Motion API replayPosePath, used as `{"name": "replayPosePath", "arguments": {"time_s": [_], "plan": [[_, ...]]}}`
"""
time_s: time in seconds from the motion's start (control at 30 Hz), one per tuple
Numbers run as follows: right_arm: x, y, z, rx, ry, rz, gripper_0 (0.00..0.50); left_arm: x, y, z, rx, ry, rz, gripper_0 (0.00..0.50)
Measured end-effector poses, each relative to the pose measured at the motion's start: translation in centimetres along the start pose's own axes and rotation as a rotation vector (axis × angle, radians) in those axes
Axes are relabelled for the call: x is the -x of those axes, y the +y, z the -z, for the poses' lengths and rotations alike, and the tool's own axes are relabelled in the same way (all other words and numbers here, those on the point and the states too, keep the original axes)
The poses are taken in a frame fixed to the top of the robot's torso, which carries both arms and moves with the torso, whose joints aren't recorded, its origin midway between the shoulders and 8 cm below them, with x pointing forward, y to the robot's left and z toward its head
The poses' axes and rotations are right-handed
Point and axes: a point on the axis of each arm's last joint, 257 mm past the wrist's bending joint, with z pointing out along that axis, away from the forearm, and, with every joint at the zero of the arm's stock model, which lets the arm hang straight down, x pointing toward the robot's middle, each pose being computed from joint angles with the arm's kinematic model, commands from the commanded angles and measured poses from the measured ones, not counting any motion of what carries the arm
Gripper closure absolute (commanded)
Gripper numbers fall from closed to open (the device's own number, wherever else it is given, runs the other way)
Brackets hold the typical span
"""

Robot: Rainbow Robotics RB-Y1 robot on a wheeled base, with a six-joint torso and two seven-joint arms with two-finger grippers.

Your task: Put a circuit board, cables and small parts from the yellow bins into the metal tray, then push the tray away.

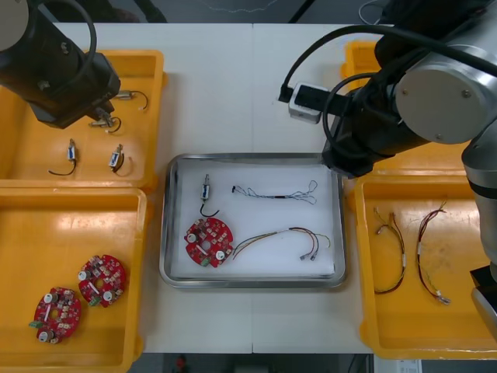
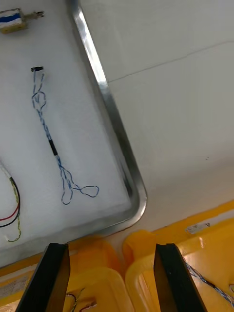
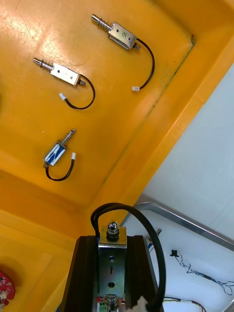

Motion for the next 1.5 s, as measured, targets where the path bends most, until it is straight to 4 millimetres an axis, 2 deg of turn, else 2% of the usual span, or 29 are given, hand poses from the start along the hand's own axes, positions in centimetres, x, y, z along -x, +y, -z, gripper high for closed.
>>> {"name": "replayPosePath", "arguments": {"time_s": [0.27, 0.4, 0.6, 0.9, 1.07, 1.27, 1.5], "plan": [[-3.2, -2.7, 2.3, -0.081, -0.053, -0.385, 0.0, -2.3, -1.0, -0.8, 0.018, 0.011, -0.088, 0.5], [-5.2, -3.1, 2.9, -0.111, -0.049, -0.481, 0.0, -4.7, -2.3, -1.4, 0.013, 0.027, -0.154, 0.5], [-8.3, -3.8, 3.4, -0.131, -0.055, -0.752, 0.0, -8.6, -4.8, -3.2, -0.007, 0.06, -0.232, 0.5], [-13.1, -5.4, 4.5, -0.17, -0.058, -0.999, 0.0, -13.9, -8.4, -5.9, -0.057, 0.093, -0.339, 0.5], [-15.9, -5.8, 5.0, -0.196, -0.045, -1.07, 0.0, -15.7, -9.2, -8.4, -0.054, 0.107, -0.371, 0.5], [-19.0, -5.0, 4.7, -0.22, 0.016, -1.113, 0.0, -17.1, -9.2, -11.1, -0.039, 0.111, -0.39, 0.5], [-21.0, -4.5, 4.5, -0.248, 0.062, -1.139, 0.0, -17.9, -8.9, -13.0, -0.026, 0.112, -0.406, 0.5]]}}
